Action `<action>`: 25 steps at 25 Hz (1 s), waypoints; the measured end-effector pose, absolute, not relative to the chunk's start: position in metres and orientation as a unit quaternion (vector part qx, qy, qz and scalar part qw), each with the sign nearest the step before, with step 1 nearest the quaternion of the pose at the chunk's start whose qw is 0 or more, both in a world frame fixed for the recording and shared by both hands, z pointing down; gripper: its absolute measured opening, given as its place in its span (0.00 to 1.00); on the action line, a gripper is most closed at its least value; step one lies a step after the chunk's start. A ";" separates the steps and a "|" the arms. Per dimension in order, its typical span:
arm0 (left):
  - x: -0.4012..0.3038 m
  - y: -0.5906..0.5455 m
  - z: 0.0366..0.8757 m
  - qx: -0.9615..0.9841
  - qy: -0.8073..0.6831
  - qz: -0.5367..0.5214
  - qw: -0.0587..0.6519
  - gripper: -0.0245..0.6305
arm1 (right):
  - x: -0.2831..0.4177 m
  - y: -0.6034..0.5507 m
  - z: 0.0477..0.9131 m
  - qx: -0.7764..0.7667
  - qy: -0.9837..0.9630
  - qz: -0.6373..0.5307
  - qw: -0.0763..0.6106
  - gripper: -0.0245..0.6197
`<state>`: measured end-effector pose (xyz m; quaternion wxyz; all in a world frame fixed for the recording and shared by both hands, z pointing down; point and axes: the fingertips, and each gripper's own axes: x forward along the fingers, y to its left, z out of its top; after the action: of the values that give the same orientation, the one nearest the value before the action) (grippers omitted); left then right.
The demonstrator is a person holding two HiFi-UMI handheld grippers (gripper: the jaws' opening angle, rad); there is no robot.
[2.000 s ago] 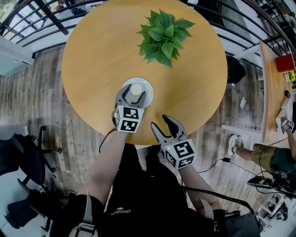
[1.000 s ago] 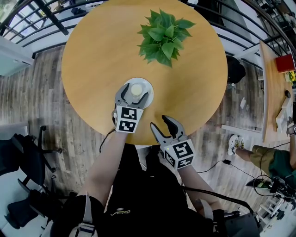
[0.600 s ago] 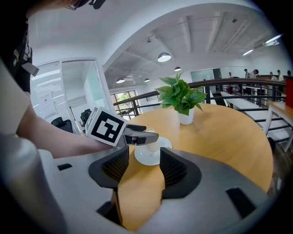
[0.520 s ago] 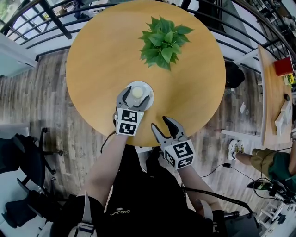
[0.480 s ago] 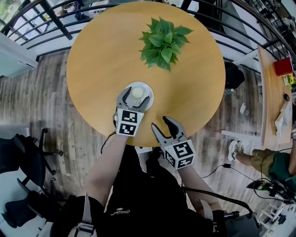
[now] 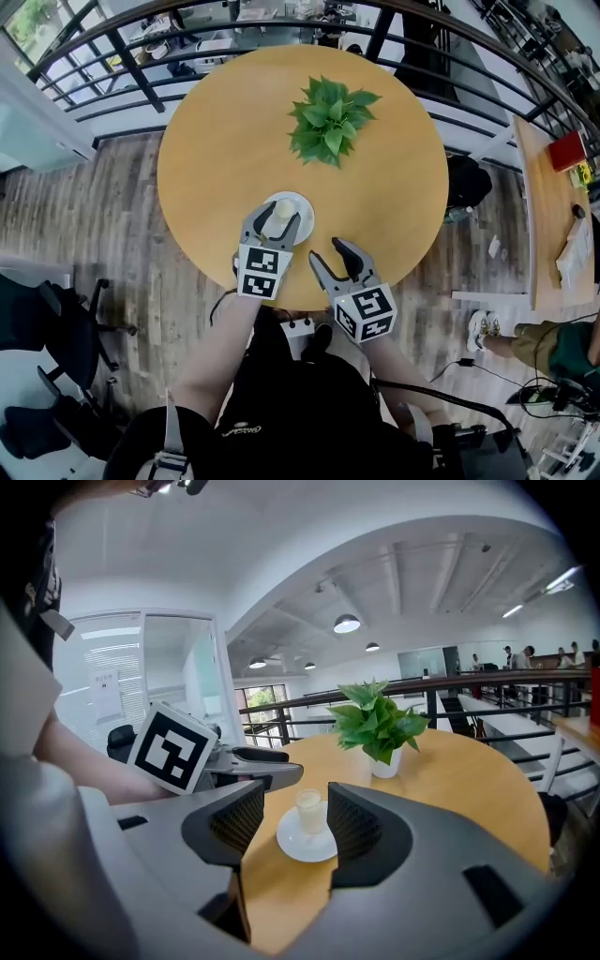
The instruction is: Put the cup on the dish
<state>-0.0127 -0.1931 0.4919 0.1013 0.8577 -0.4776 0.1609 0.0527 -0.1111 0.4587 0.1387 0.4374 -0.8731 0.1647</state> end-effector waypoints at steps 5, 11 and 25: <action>-0.015 -0.175 0.454 0.860 -0.482 0.145 0.081 0.25 | 0.054 -0.115 0.428 0.439 -0.880 0.132 0.127 0.36; -0.020 -0.164 0.404 0.862 -0.490 0.118 0.046 0.16 | 0.048 -0.123 0.382 0.436 -0.890 0.077 0.107 0.36; -0.009 -0.141 0.332 0.871 -0.488 0.066 -0.004 0.05 | 0.040 -0.123 0.317 0.427 -0.902 0.008 0.060 0.25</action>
<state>-0.0093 -0.1412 0.3316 -0.0036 0.8706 -0.4876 0.0659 0.0398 -0.1225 0.3167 0.0598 0.4271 -0.9022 0.0077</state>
